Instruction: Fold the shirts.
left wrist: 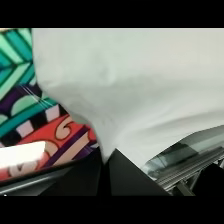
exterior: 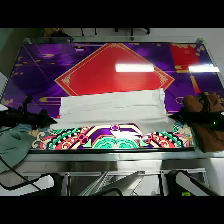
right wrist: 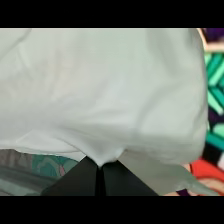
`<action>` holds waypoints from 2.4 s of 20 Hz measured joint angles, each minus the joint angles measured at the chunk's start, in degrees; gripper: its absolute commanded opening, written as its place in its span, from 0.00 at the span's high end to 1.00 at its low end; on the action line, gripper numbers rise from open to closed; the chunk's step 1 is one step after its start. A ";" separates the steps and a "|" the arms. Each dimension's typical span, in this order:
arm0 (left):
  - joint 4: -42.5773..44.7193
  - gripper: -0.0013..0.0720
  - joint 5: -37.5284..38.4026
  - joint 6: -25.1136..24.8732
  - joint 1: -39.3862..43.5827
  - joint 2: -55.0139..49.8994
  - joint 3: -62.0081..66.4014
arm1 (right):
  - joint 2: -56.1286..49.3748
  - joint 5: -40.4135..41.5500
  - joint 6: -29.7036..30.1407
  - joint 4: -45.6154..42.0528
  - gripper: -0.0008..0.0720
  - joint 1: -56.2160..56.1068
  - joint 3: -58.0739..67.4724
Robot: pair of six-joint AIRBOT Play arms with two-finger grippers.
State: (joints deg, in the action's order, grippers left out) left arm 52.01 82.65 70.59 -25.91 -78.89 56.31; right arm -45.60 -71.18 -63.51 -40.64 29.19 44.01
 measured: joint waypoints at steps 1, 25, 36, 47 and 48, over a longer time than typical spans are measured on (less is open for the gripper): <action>-0.33 0.96 -0.17 0.85 1.31 -1.40 3.19 | -2.47 1.92 0.76 0.94 0.96 -1.79 2.58; -1.09 0.07 4.46 9.62 13.60 -37.42 58.49 | -39.06 10.12 6.27 -2.34 0.10 -10.23 36.13; -4.07 0.96 3.91 10.34 18.67 -35.04 57.16 | -44.85 6.05 10.25 -2.21 0.96 -14.60 39.47; -5.62 0.96 -21.42 9.44 52.11 -46.07 57.13 | -31.43 -10.03 4.55 -0.68 0.96 -14.32 52.89; -5.77 0.96 -25.09 10.10 55.08 -47.43 57.33 | -30.47 -11.17 3.82 -0.70 0.96 -14.32 54.25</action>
State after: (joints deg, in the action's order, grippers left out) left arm 46.24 57.56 80.68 29.17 -126.32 113.65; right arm -76.07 -82.35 -59.68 -41.34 14.87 98.26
